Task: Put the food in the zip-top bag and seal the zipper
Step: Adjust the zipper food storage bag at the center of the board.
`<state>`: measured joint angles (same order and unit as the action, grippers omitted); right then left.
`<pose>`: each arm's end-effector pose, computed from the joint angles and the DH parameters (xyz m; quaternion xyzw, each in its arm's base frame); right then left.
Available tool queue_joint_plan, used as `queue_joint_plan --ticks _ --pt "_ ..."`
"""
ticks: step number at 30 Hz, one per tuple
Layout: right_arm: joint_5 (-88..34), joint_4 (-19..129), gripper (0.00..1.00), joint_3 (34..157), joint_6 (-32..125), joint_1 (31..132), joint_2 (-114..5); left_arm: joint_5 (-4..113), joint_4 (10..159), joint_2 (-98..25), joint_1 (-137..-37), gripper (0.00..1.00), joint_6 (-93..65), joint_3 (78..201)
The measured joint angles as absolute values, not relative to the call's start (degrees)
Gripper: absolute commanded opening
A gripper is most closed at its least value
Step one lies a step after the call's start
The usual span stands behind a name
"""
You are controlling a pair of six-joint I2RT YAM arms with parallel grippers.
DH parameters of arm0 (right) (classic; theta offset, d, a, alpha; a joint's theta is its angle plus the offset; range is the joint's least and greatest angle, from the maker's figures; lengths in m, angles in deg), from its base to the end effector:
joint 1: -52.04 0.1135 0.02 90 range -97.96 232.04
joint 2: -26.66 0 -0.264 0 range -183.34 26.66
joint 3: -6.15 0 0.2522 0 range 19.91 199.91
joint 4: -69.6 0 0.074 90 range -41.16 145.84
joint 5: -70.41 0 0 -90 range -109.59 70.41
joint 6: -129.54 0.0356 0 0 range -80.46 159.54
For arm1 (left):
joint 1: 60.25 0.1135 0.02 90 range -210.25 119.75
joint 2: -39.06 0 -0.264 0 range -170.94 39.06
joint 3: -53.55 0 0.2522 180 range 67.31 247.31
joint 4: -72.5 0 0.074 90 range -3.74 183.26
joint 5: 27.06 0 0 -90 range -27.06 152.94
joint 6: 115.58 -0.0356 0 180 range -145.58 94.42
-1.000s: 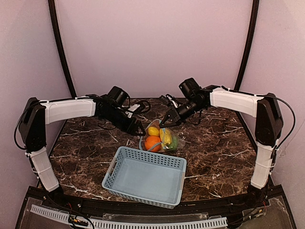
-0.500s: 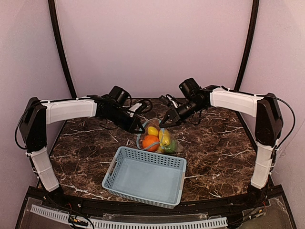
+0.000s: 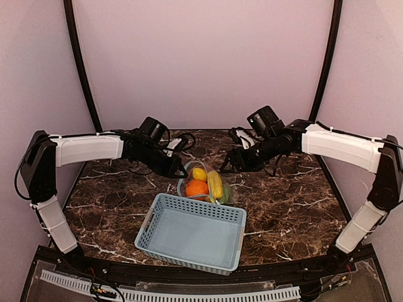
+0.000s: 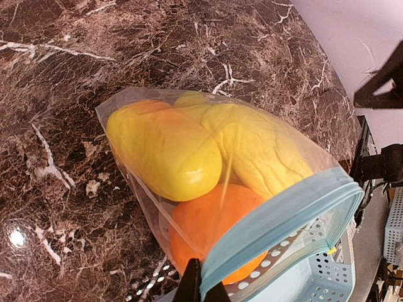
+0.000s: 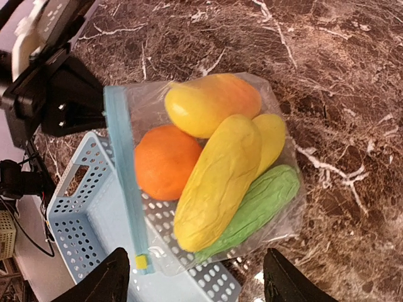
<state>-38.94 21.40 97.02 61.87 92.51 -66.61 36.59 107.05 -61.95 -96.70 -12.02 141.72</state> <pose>0.2627 0.2396 0.2834 -0.2022 0.9075 0.3082 0.2012 0.3027 -0.2432 0.2387 0.2612 0.8727 -0.3420 0.2309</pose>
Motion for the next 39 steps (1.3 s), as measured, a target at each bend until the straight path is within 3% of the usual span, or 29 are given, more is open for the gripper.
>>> queue_joint_plan --ticks 5,12,17,25,31,39 --pt "-28.76 23.89 0.62 92.95 66.54 101.71 -61.04 35.61 106.62 -61.84 -95.8 0.01 -10.46 141.37" --pt "-18.24 23.59 0.5 92.21 68.58 112.26 -63.14 34.75 106.38 -61.69 -94.95 0.01 -9.74 141.04" --pt "-12.58 21.34 0.37 92.51 68.84 116.37 -66.81 34.62 106.33 -61.64 -94.86 0.01 -9.7 141.02" --pt "-6.83 18.63 0.31 95.86 69.08 118.8 -71.75 34.45 106.31 -61.62 -94.86 0.01 -9.68 141.02" --pt "-2.81 16.29 0.0 99.75 69.65 119.91 -75.42 34.45 106.31 -61.62 -94.75 0.01 -9.66 141.02" --pt "0.57 12.51 0.0 101.82 68.14 119.17 -74.94 33.64 111.43 -61.71 -91.1 0.01 -10.9 145.17"
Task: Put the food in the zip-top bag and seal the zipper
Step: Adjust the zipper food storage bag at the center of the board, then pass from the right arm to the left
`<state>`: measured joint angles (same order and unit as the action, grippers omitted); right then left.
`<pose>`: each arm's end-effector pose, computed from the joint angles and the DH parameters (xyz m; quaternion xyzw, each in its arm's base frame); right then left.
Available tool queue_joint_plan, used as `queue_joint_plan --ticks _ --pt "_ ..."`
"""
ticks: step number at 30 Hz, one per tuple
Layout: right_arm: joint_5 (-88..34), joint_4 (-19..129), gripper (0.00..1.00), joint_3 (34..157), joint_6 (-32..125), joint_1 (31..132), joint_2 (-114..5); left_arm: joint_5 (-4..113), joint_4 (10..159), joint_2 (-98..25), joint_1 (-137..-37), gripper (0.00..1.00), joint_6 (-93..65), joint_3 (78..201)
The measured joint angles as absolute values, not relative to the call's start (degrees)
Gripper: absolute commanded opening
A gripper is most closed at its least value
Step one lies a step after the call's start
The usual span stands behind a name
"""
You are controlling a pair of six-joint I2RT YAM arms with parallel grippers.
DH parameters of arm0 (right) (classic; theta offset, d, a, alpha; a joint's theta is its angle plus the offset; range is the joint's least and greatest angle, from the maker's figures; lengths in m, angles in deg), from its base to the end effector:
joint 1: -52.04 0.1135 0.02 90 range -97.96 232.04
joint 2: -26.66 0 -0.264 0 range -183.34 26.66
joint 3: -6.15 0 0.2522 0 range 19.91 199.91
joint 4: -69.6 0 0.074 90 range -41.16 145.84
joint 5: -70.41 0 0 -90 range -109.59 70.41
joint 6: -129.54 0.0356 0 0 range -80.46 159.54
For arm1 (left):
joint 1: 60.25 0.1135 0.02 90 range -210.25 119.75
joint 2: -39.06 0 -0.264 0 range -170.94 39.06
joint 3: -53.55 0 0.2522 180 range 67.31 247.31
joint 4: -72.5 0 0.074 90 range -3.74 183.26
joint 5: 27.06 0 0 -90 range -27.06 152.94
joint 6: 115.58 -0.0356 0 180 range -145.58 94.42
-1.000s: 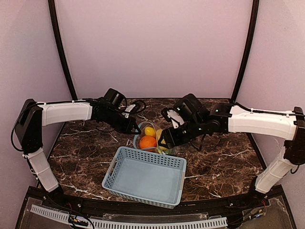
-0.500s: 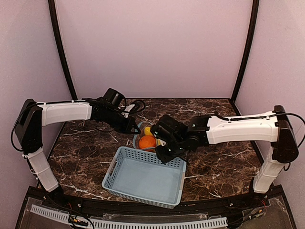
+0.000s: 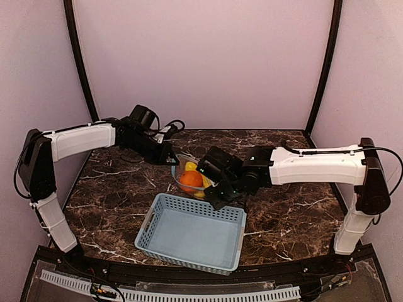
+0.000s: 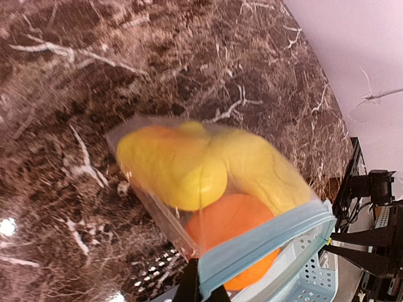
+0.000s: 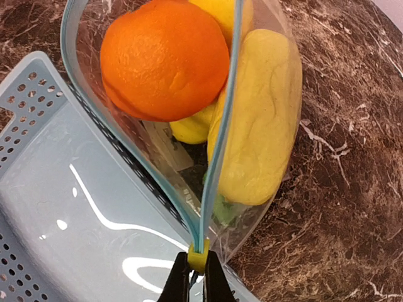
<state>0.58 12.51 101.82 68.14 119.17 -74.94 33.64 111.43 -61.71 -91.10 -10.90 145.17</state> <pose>0.1561 0.3386 0.2503 -0.2773 0.9173 0.0561 0.2804 0.3246 -0.2142 0.2546 0.2166 0.8818 -0.3517 0.2277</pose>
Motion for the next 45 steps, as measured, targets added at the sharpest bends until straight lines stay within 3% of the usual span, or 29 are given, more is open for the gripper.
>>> queue_joint_plan --ticks 4,9,16,20,22,26,30,37,42,45 --pt "-5.61 15.24 0.0 101.26 64.42 113.64 -69.6 34.14 118.66 -61.86 -88.35 0.01 -14.31 154.83" --pt "-24.01 24.81 0.0 97.32 60.75 100.29 -60.8 35.17 125.33 -61.82 -87.95 0.01 -18.44 160.8" --pt "-41.17 30.15 0.0 93.41 57.67 96.09 -65.26 34.21 129.7 -61.86 -87.71 0.07 -20.26 158.29" --pt "-45.37 30.54 0.0 91.84 57.1 96.03 -69.17 31.72 130.77 -62.19 -87.47 0.35 -20.69 156.69" --pt "-46.9 30.69 0.0 91.75 56.71 95.81 -69.95 31.48 131.1 -62.21 -87.47 0.6 -21.04 156.6" --pt "-49.5 32.11 0.0 91.75 55.55 95.33 -69.98 34.86 130.03 -61.34 -87.47 0.78 -22.33 155.62" --pt "-53.24 33.51 0.0 91.66 54.09 94.36 -69.98 39.56 124.5 -55.06 -87.47 0.86 -25.0 150.11" --pt "-59.75 34.76 0.0 91.44 49.89 92.86 -69.98 37.27 110.22 -39.63 -90.62 0.86 -32.98 143.34" --pt "-63.18 35.24 0.0 91.05 46.94 92.13 -69.98 30.45 104.13 -41.49 -95.78 0.82 -38.11 142.07" --pt "-64.3 35.76 0.0 90.68 45.8 91.72 -69.98 27.8 103.51 -45.8 -98.05 0.74 -40.41 141.96"
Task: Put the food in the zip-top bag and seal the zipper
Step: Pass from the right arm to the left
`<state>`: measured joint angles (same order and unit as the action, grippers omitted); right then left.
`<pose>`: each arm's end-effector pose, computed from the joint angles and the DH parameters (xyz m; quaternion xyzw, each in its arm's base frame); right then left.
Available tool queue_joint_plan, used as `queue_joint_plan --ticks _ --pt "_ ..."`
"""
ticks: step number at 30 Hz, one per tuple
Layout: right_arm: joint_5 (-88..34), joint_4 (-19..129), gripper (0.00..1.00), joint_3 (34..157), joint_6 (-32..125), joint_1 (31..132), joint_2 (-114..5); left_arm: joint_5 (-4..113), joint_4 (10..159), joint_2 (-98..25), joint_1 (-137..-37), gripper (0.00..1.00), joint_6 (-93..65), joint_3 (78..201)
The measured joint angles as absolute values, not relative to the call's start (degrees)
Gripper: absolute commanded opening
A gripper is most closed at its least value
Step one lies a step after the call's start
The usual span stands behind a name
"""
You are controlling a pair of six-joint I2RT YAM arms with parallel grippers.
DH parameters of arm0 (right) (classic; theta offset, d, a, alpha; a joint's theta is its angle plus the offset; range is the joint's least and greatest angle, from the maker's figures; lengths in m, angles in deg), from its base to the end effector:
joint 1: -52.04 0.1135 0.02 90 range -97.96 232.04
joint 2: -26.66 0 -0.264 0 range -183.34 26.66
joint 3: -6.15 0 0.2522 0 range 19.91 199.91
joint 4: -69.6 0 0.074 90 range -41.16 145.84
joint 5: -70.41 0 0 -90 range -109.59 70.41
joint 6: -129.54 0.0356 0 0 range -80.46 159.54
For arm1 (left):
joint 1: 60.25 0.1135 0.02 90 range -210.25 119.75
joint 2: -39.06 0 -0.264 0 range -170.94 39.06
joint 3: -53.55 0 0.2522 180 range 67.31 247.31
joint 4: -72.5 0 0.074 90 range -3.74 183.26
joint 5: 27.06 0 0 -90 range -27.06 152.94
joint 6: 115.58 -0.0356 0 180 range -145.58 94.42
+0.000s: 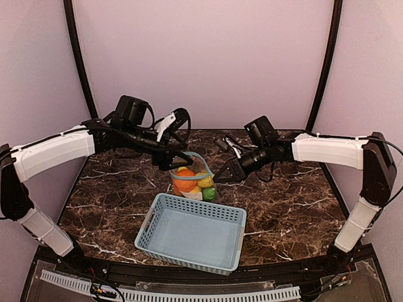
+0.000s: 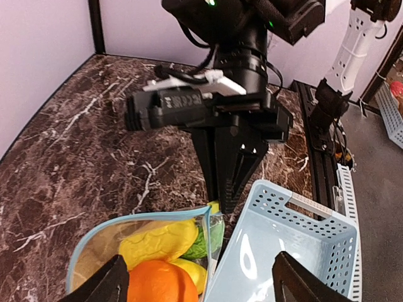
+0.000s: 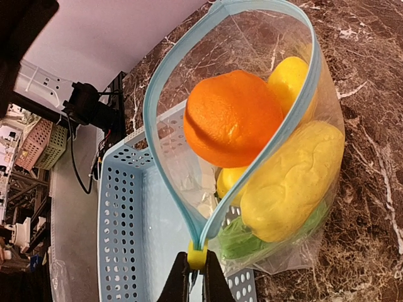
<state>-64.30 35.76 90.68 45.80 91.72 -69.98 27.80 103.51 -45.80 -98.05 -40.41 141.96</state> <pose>0.2658 0.2531 0.2515 -0.3831 0.7801 0.4600 0.1817 0.2557 -0.2243 0.3445 0.5017 0.6610 -0.3514 0.4336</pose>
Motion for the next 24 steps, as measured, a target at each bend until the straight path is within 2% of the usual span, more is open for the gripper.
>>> queue_joint_plan --ticks 7,24 --pt "-65.43 37.12 0.0 89.06 45.34 91.09 -69.85 25.18 107.12 -51.39 -99.39 0.61 -44.54 141.89" --pt "-66.44 39.74 0.0 87.33 45.82 90.67 -69.26 28.96 113.28 -53.47 -99.47 0.58 -48.45 141.37"
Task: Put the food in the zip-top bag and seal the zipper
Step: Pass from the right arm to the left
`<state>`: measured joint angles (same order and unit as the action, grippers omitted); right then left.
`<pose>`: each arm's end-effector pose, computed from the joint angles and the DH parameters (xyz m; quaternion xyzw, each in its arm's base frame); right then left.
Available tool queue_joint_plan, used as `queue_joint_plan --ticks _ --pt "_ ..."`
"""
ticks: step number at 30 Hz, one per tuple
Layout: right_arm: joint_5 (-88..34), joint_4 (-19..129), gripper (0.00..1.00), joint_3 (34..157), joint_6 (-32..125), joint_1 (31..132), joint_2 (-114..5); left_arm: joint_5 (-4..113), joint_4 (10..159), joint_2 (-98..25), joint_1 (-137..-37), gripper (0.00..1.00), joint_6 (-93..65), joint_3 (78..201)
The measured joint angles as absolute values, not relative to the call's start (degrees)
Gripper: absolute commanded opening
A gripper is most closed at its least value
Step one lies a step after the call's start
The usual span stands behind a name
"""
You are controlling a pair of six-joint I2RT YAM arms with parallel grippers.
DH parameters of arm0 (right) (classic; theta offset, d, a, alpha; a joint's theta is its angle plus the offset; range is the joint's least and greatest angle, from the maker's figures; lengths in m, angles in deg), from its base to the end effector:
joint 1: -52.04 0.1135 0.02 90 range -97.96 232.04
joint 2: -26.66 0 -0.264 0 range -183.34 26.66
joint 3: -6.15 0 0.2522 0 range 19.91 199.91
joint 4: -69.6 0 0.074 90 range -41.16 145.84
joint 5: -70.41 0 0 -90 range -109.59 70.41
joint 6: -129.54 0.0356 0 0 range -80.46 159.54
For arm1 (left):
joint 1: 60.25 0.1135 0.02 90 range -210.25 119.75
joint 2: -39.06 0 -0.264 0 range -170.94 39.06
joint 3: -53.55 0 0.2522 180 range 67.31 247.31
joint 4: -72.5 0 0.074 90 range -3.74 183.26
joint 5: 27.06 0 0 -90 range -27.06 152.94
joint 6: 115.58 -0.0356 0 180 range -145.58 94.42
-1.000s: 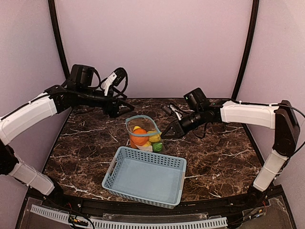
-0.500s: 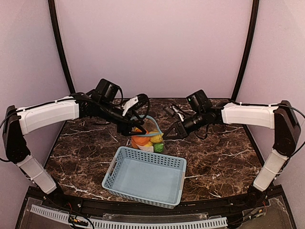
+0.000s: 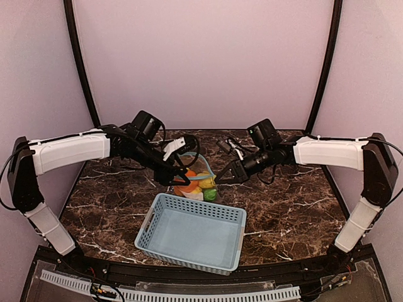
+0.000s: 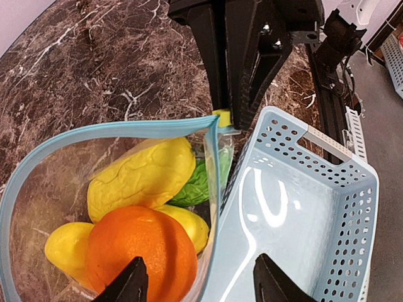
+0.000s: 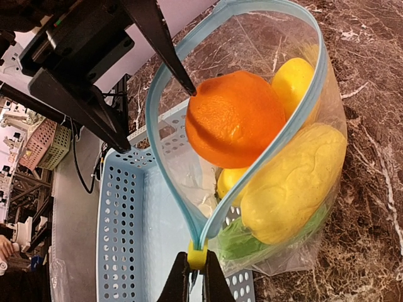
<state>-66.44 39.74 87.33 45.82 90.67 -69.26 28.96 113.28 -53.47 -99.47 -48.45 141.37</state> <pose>0.2659 0.2458 0.2429 -0.3832 0.7703 0.4742 0.1872 0.2629 -0.2402 0.2827 0.5513 0.7013 -0.3192 0.3201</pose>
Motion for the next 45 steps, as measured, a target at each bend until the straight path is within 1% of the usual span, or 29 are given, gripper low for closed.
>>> queue_joint_plan --ticks 11,22,29,31,32,36,39,41,43,44,45 --pt "-66.79 41.34 0.0 86.2 46.28 90.67 -69.21 31.15 113.02 -55.92 -99.87 0.56 -48.91 141.37" --pt "-66.79 42.71 0.0 85.82 47.16 90.65 -69.21 32.07 112.91 -58.04 -100.94 0.48 -49.46 141.37" --pt "-66.92 43.41 0.0 85.08 47.57 90.65 -69.21 33.12 112.91 -58.87 -101.75 0.39 -49.79 141.37" --pt "-66.92 43.48 0.0 85.06 47.57 90.65 -69.21 33.68 112.72 -58.87 -101.9 0.38 -49.44 141.37" --pt "-66.92 43.54 0.0 85.02 47.57 90.65 -69.21 33.88 112.54 -58.85 -101.94 0.38 -49.17 141.37" --pt "-66.94 43.85 0.0 84.67 47.57 90.65 -69.21 34.03 111.4 -58.67 -102.27 0.49 -47.58 141.28" --pt "-67.03 43.89 0.0 84.53 47.55 90.65 -69.21 33.51 110.27 -58.6 -102.58 0.5 -46.09 141.04" --pt "-67.33 43.87 0.0 84.43 47.53 90.65 -69.21 33.07 109.42 -58.6 -102.93 0.46 -45.24 141.02" --pt "-67.57 43.83 0.0 84.38 47.51 90.65 -69.21 32.53 108.3 -58.6 -103.25 0.38 -44.34 141.02" --pt "-67.64 43.83 0.0 84.38 47.46 90.65 -69.21 32.26 107.78 -58.6 -103.36 0.31 -43.88 141.02" --pt "-67.68 43.83 0.0 84.38 47.4 90.65 -69.21 32.13 107.38 -58.6 -103.47 0.26 -43.47 141.02"
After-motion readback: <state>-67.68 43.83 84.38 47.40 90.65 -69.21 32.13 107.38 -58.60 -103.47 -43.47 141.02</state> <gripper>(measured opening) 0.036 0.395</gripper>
